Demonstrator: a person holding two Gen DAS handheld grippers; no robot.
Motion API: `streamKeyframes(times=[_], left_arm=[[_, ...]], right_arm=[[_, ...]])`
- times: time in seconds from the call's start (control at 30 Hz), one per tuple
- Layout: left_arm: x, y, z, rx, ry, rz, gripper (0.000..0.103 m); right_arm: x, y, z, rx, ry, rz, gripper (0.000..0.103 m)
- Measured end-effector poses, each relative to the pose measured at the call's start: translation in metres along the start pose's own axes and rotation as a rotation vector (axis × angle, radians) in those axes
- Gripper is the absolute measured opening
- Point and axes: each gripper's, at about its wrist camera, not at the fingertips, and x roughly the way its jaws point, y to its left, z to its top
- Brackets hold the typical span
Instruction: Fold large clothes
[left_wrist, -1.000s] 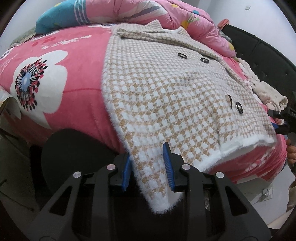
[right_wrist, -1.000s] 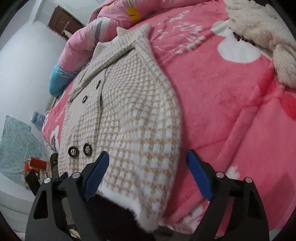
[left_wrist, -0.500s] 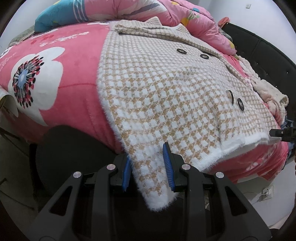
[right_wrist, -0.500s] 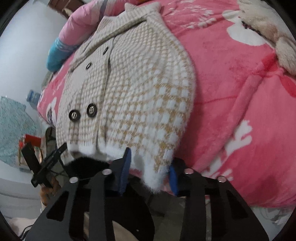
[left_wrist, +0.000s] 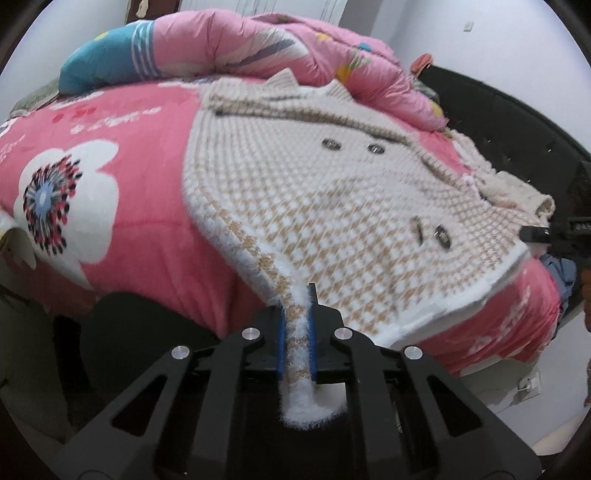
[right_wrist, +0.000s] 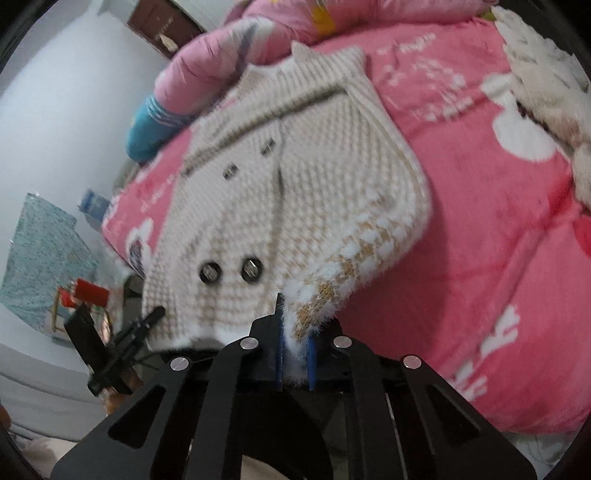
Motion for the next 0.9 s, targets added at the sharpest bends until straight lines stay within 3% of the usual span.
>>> streamKeyframes(times=[0.5, 0.9], left_arm=[[-0.013, 0.015, 0.062, -0.058, -0.115, -0.077, 0.008], [0.009, 0.046, 0.099, -0.126, -0.121, -0.088, 0.008]], right_arm=[[0.004, 0.014, 0.055, -0.017, -0.131, 0.114, 0.009], [0.021, 0.003, 0.097, 0.042, -0.213, 0.159, 0.009]])
